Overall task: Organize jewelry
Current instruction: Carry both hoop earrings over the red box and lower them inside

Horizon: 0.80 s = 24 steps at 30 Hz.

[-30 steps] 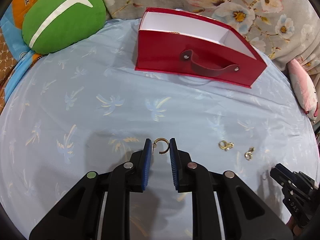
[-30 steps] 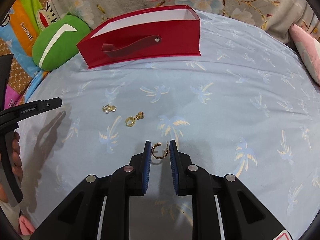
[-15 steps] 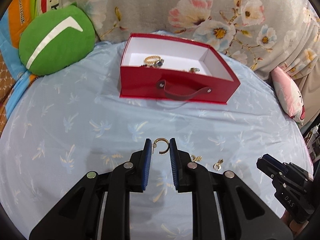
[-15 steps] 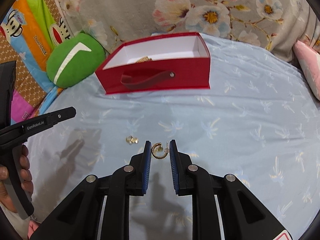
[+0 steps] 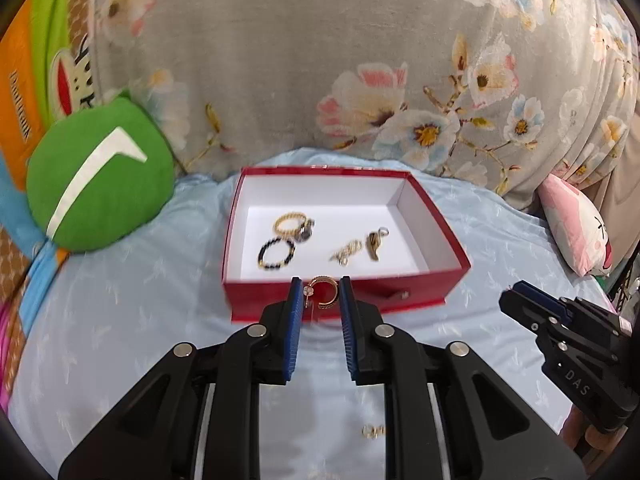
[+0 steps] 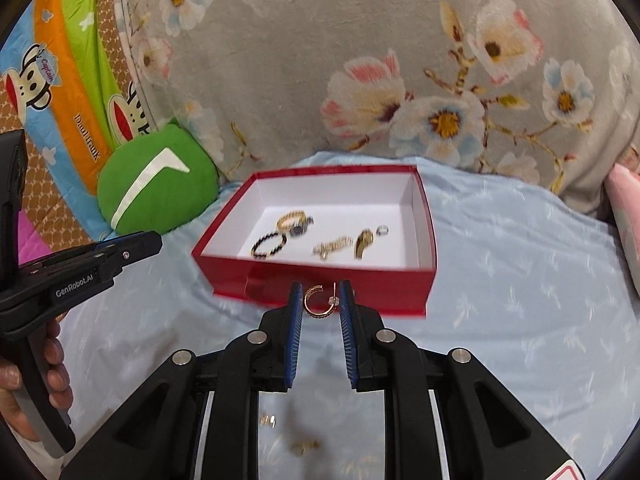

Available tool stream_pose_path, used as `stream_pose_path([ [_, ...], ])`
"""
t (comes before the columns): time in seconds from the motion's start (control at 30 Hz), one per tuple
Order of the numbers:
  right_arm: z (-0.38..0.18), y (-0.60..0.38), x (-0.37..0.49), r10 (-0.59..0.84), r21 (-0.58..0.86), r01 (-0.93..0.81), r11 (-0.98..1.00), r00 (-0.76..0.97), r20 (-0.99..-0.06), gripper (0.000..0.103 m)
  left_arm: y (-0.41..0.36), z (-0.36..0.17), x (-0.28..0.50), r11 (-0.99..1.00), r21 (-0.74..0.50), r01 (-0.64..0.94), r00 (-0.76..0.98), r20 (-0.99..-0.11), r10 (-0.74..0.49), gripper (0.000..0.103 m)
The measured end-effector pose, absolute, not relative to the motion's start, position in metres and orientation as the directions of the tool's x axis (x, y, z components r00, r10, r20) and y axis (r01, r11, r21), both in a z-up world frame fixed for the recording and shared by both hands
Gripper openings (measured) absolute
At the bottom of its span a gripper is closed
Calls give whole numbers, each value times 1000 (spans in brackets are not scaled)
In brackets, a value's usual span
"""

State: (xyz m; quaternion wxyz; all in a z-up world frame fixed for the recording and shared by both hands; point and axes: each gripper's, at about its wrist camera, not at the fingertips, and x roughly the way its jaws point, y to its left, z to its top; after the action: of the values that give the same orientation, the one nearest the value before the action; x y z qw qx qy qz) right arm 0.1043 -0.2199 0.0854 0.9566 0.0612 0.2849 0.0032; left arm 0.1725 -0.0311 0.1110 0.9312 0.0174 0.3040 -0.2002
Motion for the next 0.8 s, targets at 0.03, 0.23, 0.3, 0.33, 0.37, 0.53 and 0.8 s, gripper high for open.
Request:
stream_pose_path([
  [0.03, 88, -223, 114, 43, 121, 28, 992, 839, -542, 17, -35, 114, 178, 920, -83, 382, 740, -568, -359, 18],
  [0.23, 100, -239, 179, 46, 131, 31, 991, 838, -543, 17, -68, 124, 232, 915, -65, 399, 747, -555, -366, 18],
  [0.3, 100, -244, 203, 39, 126, 36, 991, 835, -549, 17, -81, 121, 255, 911, -70, 407, 736, -565, -373, 18],
  [0.33, 100, -247, 214, 40, 125, 36, 992, 831, -555, 17, -89, 120, 268, 907, -69, 415, 729, -571, -377, 18],
  [0.37, 98, -250, 228, 41, 126, 37, 991, 825, -564, 17, -97, 118, 279, 908, -63, 415, 727, -577, -372, 18],
  [0.53, 90, -263, 280, 38, 138, 55, 989, 805, -592, 17, -127, 107, 322, 908, -36, 418, 720, -597, -355, 18],
  [0.8, 67, -284, 331, 30, 167, 97, 981, 780, -625, 17, -153, 79, 369, 914, -25, 405, 697, -639, -326, 18],
])
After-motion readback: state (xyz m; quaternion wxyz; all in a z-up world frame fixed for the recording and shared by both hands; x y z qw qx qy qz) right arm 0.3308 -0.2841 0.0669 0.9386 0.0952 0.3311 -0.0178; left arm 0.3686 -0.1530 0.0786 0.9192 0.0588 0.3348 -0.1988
